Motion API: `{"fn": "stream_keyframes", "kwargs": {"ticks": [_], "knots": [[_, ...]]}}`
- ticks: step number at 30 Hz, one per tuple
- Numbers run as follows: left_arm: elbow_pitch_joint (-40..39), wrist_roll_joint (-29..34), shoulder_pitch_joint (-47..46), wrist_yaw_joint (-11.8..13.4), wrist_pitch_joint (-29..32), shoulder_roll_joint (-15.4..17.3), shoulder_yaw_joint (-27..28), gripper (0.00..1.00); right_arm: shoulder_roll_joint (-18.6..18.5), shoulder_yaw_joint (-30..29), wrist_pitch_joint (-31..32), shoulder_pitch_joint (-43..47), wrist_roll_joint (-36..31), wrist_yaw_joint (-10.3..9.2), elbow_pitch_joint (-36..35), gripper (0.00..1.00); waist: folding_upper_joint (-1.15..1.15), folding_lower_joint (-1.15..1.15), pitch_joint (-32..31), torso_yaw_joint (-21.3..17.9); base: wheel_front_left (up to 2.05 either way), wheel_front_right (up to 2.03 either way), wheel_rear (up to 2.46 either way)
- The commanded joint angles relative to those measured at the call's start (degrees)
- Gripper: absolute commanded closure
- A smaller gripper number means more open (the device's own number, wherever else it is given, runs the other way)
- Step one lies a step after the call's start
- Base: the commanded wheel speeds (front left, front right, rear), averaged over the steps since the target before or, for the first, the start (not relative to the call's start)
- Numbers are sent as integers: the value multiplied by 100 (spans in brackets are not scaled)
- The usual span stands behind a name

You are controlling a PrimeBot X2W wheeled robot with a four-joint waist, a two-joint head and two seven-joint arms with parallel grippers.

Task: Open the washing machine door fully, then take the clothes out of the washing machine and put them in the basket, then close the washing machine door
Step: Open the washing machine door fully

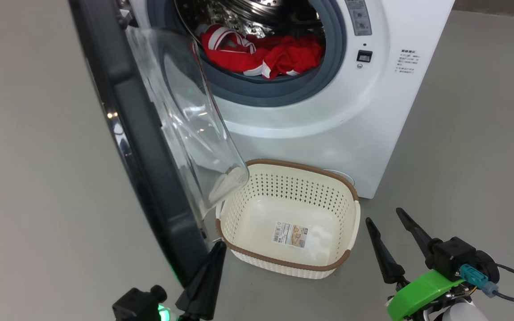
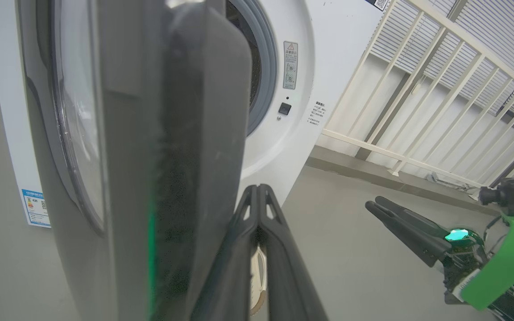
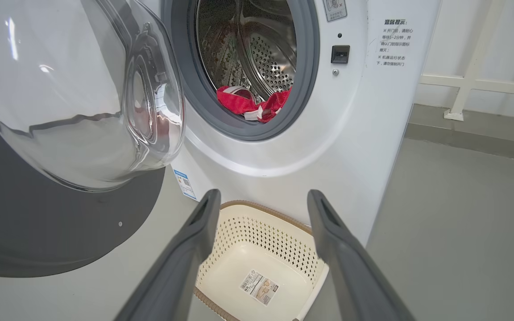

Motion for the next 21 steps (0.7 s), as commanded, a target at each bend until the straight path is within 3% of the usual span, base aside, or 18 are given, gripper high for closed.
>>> {"fn": "stream_keyframes", "kwargs": {"ticks": [1, 11, 21], "knots": [[-69, -9, -67, 194, -33, 80, 451, 100, 12, 125, -52, -101, 54, 37, -124, 0, 0, 0, -27, 19, 0, 0, 0], [-214, 233, 264, 406, -33, 80, 1151, 100, 36, 142, -52, -21, 71, 37, -135, 0, 0, 0, -83, 154, 0, 0, 0], [-52, 463, 240, 524, -33, 80, 2392, 100, 31, 157, -52, -54, 88, 37, -144, 0, 0, 0, -38, 227, 0, 0, 0]]}}
